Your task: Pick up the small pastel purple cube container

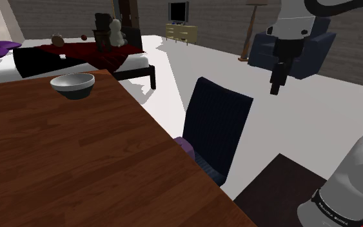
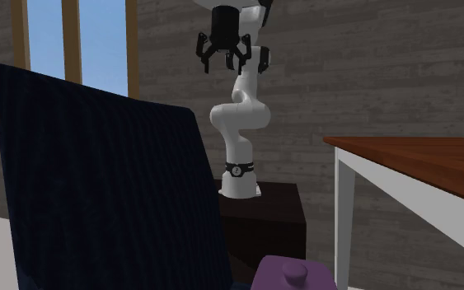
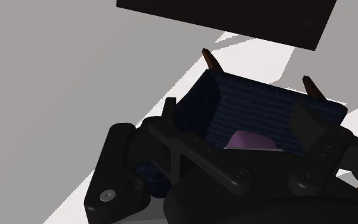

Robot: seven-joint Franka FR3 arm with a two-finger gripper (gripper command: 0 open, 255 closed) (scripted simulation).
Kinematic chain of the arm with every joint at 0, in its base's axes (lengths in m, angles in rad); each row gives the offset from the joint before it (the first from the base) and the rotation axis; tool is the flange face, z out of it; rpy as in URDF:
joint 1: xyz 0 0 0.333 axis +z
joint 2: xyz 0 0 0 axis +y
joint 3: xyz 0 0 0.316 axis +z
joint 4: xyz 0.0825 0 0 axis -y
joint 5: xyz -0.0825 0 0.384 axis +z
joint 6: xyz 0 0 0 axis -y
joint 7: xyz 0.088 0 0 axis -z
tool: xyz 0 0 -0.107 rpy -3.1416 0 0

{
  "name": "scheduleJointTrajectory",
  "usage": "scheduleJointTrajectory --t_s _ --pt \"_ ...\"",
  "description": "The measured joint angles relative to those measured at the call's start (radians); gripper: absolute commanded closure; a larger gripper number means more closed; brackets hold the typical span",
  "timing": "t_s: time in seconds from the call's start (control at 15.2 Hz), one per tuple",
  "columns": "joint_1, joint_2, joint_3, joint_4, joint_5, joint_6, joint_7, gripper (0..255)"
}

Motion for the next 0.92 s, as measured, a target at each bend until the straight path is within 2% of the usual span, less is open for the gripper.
scheduleJointTrajectory --t_s 0.26,0.79,0.92 --pt "0.006 0.039 0.021 -0.022 0.012 0.065 0.023 0" --pt "0.02 0.214 0.093 -0.093 0.036 0.332 0.102 0" --pt "0.021 0.28 0.112 -0.078 0.034 0.389 0.124 0"
